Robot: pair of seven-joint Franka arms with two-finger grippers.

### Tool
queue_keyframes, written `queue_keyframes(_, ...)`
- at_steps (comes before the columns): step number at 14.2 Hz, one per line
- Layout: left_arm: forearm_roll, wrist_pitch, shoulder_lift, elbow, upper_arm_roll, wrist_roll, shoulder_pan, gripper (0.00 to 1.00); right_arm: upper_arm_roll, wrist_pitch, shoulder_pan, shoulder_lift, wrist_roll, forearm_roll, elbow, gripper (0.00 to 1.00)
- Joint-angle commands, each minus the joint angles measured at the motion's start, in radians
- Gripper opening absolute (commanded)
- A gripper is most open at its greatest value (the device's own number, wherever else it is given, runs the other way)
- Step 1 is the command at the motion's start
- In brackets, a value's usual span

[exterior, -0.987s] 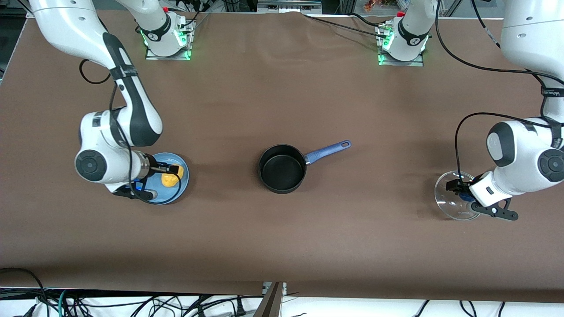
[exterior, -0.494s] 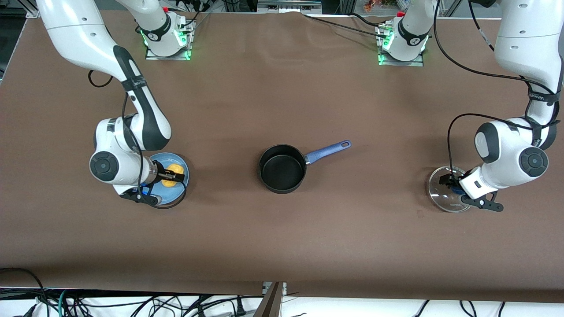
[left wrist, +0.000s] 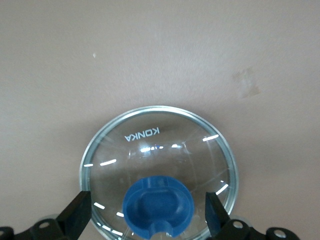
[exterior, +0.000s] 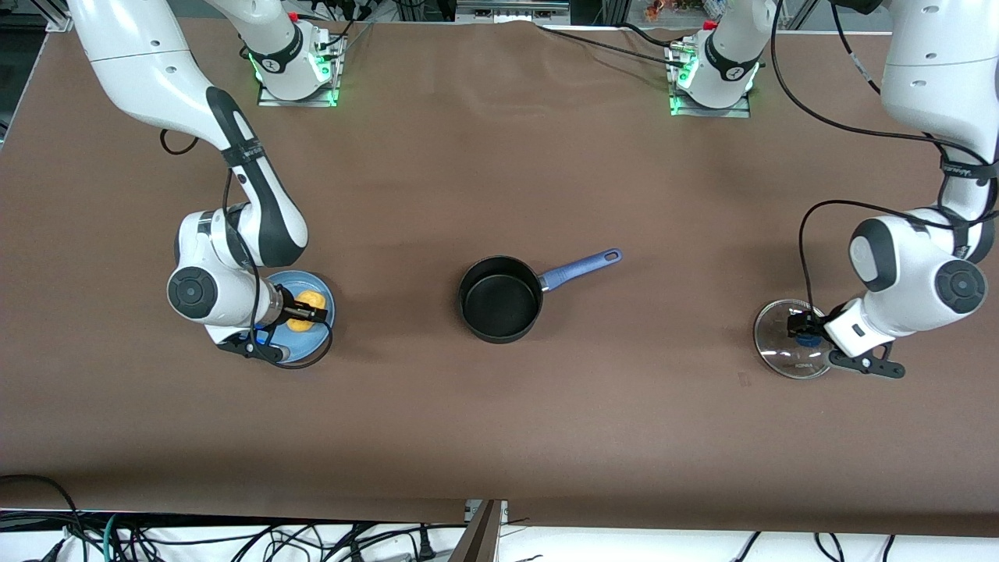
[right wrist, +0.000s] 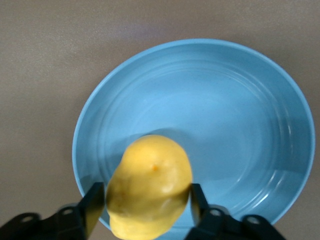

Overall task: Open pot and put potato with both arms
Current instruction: 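Lower the lid onto the table while the right gripper grasps the potato, then release the lid with the left gripper while the right gripper lifts the potato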

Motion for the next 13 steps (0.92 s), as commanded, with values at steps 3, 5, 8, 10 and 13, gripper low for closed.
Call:
queue_keyframes(3,-0.028,-0.284,-0.065,0.188,0.004,-0.043,-0.006,1.00,0.003,-0.001,-0.004,0.002,0.002,0.014,-0.006,0.35)
queue_keyframes(5,-0.038,-0.431,-0.102,0.262,0.001,-0.144,-0.012,1.00,0.005,-0.024,-0.001,-0.009,-0.010,0.015,0.012,0.31)
queue_keyframes(8,-0.023,-0.618,-0.183,0.313,-0.003,-0.369,-0.054,1.00,0.043,-0.163,0.006,-0.020,0.025,0.037,0.092,0.31)
queue_keyframes(10,-0.003,-0.655,-0.237,0.313,-0.004,-0.391,-0.068,1.00,0.075,-0.245,0.010,-0.020,0.109,0.081,0.161,0.31)
queue_keyframes(13,0.004,-0.669,-0.330,0.311,0.005,-0.388,-0.066,1.00,0.120,-0.294,0.051,-0.018,0.302,0.142,0.239,0.32)
